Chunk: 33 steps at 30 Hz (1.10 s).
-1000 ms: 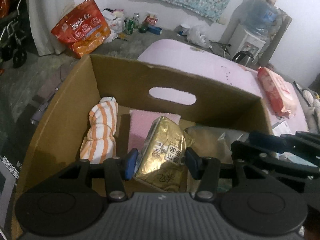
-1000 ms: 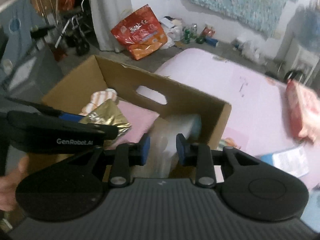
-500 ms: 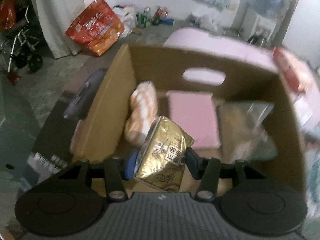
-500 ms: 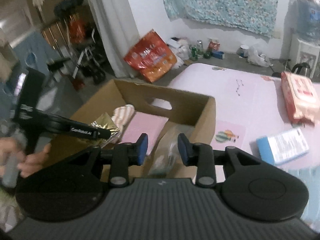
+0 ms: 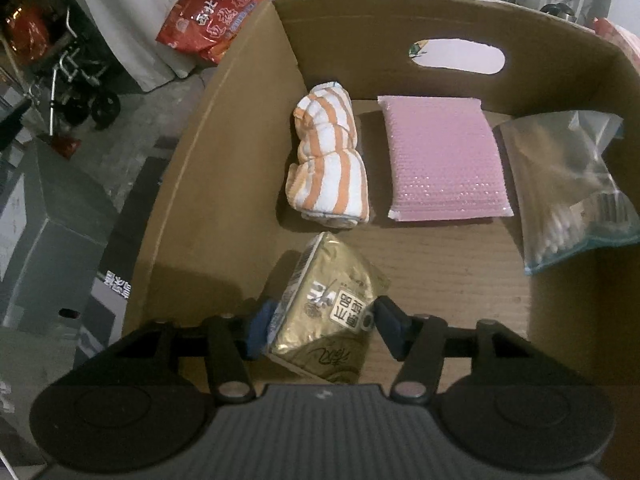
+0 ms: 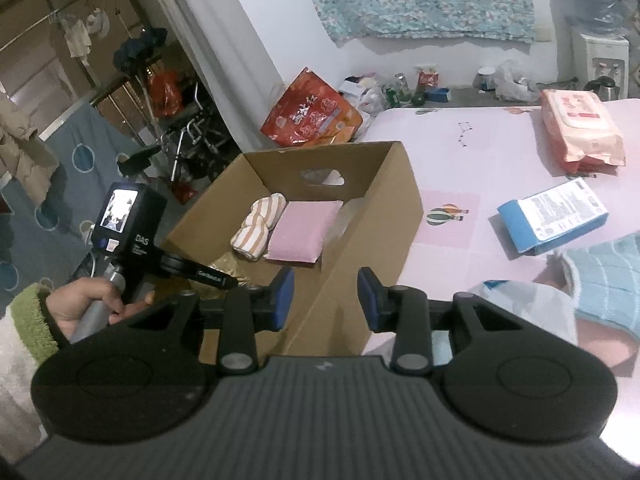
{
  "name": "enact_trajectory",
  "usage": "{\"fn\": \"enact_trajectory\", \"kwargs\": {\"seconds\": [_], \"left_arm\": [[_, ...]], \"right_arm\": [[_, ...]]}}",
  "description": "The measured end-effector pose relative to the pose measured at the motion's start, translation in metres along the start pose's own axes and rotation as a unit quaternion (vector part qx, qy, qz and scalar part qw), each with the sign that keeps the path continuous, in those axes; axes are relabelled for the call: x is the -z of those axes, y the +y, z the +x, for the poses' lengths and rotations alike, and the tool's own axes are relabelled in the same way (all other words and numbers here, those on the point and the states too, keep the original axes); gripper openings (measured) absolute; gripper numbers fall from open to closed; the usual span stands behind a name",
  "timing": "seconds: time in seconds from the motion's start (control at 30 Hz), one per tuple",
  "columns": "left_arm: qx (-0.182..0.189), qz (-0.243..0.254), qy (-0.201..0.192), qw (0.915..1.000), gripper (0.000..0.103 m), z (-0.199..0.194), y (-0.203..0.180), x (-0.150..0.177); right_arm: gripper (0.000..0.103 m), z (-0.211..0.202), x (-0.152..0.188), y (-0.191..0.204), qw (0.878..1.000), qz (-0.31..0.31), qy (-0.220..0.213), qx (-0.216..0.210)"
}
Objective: Organize soft objects
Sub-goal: 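Carry the gold packet and swab bag into the box and release both, then grasp the blue towel with the left tool while the right tool grasps the green scrunchie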
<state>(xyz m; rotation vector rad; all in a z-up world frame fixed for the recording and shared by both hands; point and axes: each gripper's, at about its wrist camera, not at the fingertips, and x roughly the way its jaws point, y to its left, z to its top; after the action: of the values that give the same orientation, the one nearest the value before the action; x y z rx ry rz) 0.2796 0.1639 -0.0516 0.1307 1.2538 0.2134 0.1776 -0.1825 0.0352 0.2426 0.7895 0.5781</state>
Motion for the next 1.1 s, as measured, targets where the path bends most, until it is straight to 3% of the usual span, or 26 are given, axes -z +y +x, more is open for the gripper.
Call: {"fn": "enact_trajectory", "kwargs": {"seconds": [0.13,0.43,0.53,0.67,0.83,1.0,1.1], "left_arm": [[-0.013,-0.005,-0.022,0.9997,0.074,-0.017,0.000,0.003],[-0.008,-0.028,-0.062,0.9976,0.069,-0.059,-0.005,0.009],[0.018,-0.012,-0.102,0.9945,0.076,-0.089,-0.020,0.012],[0.062,0.036,-0.163,0.9840,0.084,-0.136,-0.061,0.019],[0.114,0.118,-0.202,0.9656,0.087,-0.176,-0.133,0.022],[0.165,0.200,-0.208,0.9430,0.089,-0.193,-0.215,0.020],[0.182,0.234,-0.186,0.9368,0.089,-0.190,-0.261,0.017]], "right_arm": [[0.040,-0.015,0.001,-0.005,1.000,0.003,-0.014,0.003],[0.041,-0.062,0.019,-0.026,0.998,0.023,-0.053,0.006],[0.051,-0.089,0.033,-0.041,0.996,0.033,-0.079,0.020],[0.067,-0.125,0.062,-0.072,0.991,0.059,-0.101,0.059],[0.070,-0.155,0.112,-0.119,0.981,0.119,-0.108,0.105],[0.070,-0.168,0.151,-0.163,0.968,0.184,-0.114,0.129],[0.070,-0.170,0.162,-0.184,0.960,0.220,-0.126,0.119]]}}
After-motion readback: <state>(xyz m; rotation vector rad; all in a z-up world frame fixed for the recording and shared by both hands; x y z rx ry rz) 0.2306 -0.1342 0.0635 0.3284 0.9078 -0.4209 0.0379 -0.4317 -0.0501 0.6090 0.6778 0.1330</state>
